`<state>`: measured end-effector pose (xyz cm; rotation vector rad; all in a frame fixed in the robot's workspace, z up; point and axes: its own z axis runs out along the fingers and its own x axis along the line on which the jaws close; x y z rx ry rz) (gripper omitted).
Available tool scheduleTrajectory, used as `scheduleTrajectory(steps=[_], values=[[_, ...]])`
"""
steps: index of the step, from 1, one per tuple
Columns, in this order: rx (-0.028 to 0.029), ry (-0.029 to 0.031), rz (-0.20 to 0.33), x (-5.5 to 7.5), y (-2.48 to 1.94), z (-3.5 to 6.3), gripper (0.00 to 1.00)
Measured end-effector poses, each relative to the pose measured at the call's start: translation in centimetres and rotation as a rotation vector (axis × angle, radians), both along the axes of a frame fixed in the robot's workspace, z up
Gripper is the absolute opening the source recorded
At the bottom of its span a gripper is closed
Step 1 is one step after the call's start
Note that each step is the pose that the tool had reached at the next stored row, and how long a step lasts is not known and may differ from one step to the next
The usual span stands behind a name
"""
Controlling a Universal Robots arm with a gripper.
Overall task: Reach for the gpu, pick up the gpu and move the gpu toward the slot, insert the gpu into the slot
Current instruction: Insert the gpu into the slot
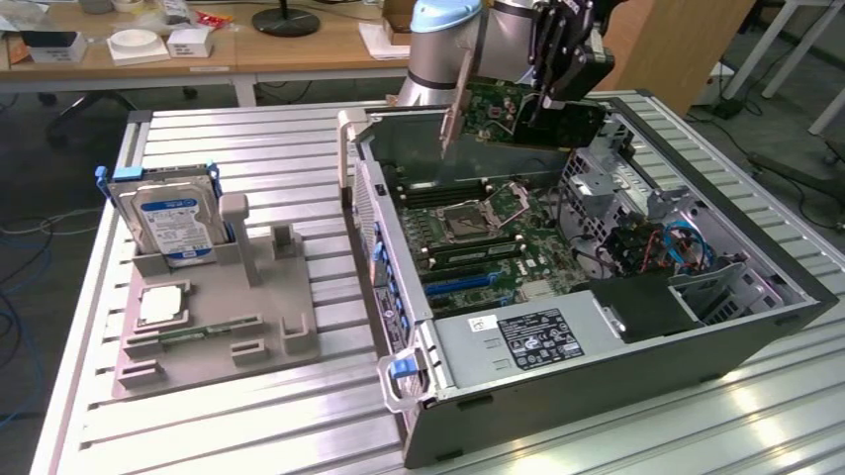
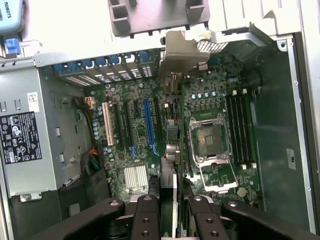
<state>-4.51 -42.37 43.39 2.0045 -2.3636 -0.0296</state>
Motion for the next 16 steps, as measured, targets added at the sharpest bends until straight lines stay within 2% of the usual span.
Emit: scheduleTrajectory(steps=[9,16], values=[[-0.0001,0.0000,0.011,0.00,0.00,0.00,0.26],[0.0001,0.0000,0.090,0.00,-0.01,0.00,0.26]])
